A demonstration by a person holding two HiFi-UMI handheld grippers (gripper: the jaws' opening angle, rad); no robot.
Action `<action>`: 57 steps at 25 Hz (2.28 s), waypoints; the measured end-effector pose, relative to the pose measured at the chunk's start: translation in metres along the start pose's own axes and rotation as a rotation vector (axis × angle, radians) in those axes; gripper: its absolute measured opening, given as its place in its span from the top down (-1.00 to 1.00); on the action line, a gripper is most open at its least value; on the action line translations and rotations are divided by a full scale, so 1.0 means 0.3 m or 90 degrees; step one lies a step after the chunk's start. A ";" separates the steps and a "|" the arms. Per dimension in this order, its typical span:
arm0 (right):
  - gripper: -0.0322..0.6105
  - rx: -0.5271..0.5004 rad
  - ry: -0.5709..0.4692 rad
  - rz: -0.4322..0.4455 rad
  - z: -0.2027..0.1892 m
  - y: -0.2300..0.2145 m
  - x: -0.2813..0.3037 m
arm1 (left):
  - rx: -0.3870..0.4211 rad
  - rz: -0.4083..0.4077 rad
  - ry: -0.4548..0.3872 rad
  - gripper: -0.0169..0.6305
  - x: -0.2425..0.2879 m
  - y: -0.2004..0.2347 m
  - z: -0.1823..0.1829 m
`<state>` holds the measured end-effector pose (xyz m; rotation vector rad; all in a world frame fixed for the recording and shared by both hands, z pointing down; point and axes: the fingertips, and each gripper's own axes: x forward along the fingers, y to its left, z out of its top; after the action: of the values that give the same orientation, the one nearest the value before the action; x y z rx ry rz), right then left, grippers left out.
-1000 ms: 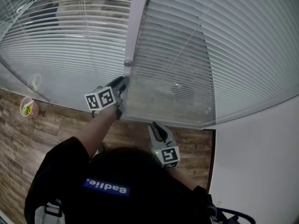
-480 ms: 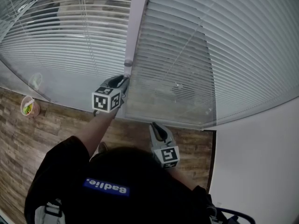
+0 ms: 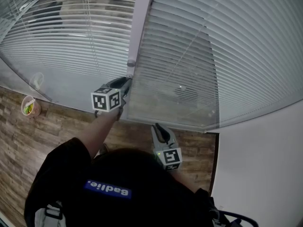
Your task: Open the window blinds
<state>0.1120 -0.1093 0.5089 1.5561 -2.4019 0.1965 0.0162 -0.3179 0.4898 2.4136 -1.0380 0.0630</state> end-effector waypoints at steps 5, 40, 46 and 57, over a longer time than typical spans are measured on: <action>0.67 -0.004 0.004 0.000 -0.017 -0.007 -0.002 | -0.231 -0.074 -0.026 0.42 0.003 -0.026 -0.023; 0.82 0.008 0.042 -0.010 -0.067 -0.037 0.014 | 0.388 0.122 0.156 0.66 0.027 -0.003 -0.013; 0.69 0.009 0.045 0.006 -0.071 -0.022 0.021 | 0.231 0.067 0.095 0.59 0.012 -0.013 -0.001; 0.62 0.017 0.058 0.009 -0.091 -0.029 0.015 | -0.408 -0.107 -0.075 0.38 0.011 0.011 -0.010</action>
<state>0.1223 -0.1099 0.5359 1.5086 -2.3501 0.2961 0.0167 -0.3206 0.4947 1.9155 -0.7487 -0.4125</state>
